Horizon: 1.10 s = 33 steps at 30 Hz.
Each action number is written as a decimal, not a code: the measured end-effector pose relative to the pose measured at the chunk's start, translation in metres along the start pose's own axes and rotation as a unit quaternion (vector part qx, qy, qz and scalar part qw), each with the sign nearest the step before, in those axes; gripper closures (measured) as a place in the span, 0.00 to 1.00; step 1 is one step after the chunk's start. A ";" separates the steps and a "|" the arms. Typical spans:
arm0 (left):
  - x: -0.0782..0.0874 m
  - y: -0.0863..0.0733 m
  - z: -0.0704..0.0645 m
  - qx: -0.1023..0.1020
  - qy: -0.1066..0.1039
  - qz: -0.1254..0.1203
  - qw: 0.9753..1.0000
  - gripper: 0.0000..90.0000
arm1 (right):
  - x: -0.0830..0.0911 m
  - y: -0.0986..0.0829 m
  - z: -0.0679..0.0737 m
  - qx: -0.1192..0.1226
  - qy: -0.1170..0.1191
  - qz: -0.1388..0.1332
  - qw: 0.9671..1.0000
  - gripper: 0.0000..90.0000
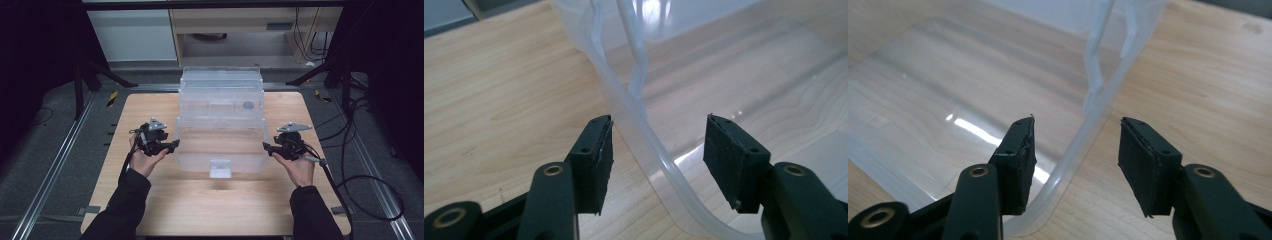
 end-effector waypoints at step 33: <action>0.014 -0.031 -0.014 0.033 -0.019 0.069 0.997 0.71 | -0.013 -0.015 0.031 0.005 -0.002 0.067 0.998 0.74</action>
Point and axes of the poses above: each handheld gripper's, and its own axes: x roughly backward along the jaws, y roughly out of its top, z roughly to its left, the point moved 7 cm from there along -x, roughly forward along the jaws, and after that the axes turned 12 degrees about -x, right-handed, at the moved point
